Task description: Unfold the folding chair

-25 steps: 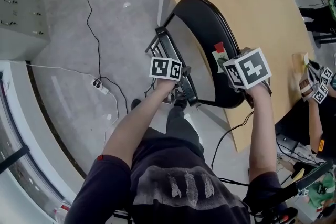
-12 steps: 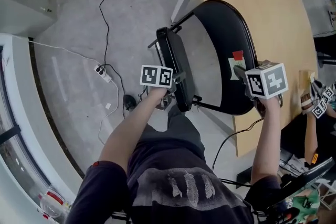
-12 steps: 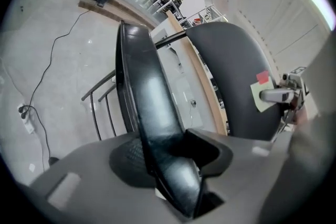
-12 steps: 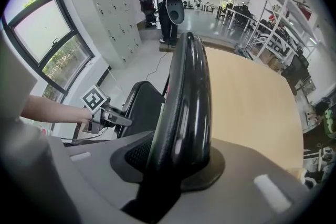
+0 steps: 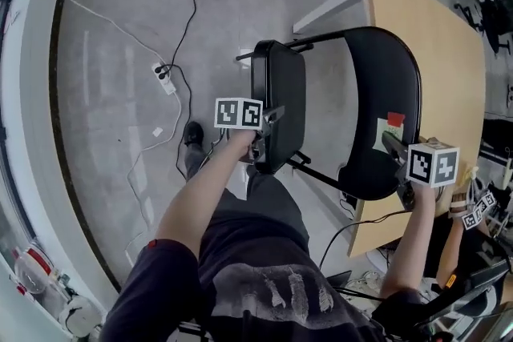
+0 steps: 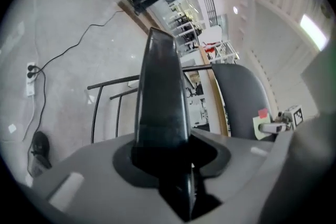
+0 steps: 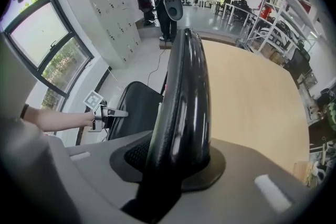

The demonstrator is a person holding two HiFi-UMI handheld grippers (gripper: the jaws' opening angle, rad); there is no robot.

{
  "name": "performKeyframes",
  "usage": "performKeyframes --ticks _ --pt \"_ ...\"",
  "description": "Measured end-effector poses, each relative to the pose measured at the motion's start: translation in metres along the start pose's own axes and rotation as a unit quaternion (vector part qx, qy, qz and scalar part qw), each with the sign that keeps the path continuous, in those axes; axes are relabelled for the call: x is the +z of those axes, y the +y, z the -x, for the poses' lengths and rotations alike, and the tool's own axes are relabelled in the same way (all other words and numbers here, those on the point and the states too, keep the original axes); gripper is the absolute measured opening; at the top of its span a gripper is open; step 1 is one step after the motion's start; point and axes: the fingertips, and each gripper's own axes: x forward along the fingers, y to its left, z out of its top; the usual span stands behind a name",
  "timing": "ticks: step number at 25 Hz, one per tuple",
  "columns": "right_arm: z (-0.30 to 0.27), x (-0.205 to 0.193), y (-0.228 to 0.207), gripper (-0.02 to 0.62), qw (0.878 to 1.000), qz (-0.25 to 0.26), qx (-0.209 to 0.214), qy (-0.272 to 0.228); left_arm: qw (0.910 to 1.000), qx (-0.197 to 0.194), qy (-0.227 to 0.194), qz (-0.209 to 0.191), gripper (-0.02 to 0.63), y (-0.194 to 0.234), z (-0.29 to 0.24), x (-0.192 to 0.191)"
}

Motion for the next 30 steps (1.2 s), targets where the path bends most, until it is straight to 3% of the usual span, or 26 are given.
performKeyframes --ticks 6,12,21,30 --pt "-0.021 0.017 -0.002 0.126 1.0 -0.009 0.018 0.008 0.9993 -0.026 -0.012 0.025 0.149 0.049 0.017 0.013" --pt "-0.041 0.023 0.011 0.129 0.999 -0.018 0.028 0.016 0.9995 -0.015 -0.011 0.024 0.159 0.082 0.024 0.017" --pt "-0.09 0.025 0.033 0.114 0.998 -0.009 0.061 0.011 0.9996 0.018 -0.008 0.021 0.203 0.177 0.032 0.015" --pt "-0.096 0.033 0.046 0.098 0.997 -0.013 0.075 0.015 0.9996 0.015 0.001 0.025 0.237 0.218 0.04 0.021"
